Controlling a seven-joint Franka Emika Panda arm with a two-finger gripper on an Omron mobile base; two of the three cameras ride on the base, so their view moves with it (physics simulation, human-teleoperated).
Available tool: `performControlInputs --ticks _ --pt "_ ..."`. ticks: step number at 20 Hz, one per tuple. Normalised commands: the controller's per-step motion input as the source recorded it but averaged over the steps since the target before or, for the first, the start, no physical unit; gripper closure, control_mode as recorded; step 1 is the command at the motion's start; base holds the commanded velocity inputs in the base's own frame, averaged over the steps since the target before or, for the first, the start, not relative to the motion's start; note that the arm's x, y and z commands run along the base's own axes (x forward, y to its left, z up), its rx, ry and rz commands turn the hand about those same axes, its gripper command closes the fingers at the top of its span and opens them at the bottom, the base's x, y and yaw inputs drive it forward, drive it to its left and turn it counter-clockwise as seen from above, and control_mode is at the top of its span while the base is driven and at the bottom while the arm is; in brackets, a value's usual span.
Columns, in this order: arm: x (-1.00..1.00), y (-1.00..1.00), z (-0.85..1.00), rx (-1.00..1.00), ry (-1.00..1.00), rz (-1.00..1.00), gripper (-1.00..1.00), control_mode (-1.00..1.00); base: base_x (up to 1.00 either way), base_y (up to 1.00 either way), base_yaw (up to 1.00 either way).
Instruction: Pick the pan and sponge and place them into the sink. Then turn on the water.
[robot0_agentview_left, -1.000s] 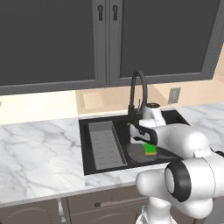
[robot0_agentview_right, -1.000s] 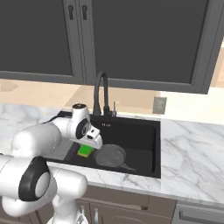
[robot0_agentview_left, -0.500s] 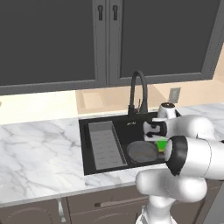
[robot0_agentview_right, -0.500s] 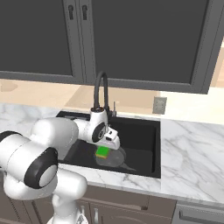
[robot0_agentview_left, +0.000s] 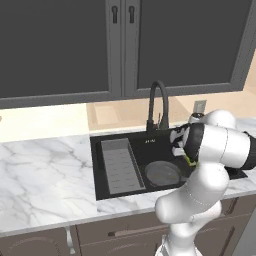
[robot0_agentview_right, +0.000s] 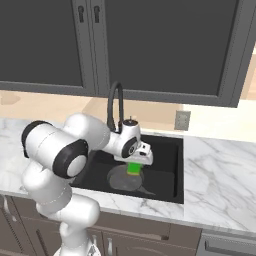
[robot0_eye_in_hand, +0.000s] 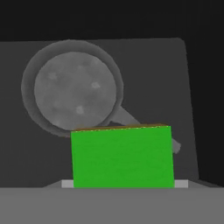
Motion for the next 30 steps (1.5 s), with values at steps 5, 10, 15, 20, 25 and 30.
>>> performControlInputs --ticks 5,10,15,20,25,30 --pt "0.43 -0.37 -0.17 0.00 0.00 0.08 1.00 -1.00 0.00 0.00 0.00" --pt "0.31 -0.32 -0.32 0.00 0.00 0.03 1.00 -1.00 0.00 0.00 0.00" --pt "0.37 -0.27 -0.49 0.00 0.00 0.01 1.00 -1.00 0.00 0.00 0.00" --pt "0.38 -0.10 -0.41 0.00 0.00 0.02 1.00 -1.00 0.00 0.00 0.00" --pt "0.54 -0.03 -0.38 0.00 0.00 0.02 1.00 -1.00 0.00 0.00 0.00" --pt "0.60 -0.14 -0.38 0.00 0.00 0.03 1.00 -1.00 0.00 0.00 0.00"
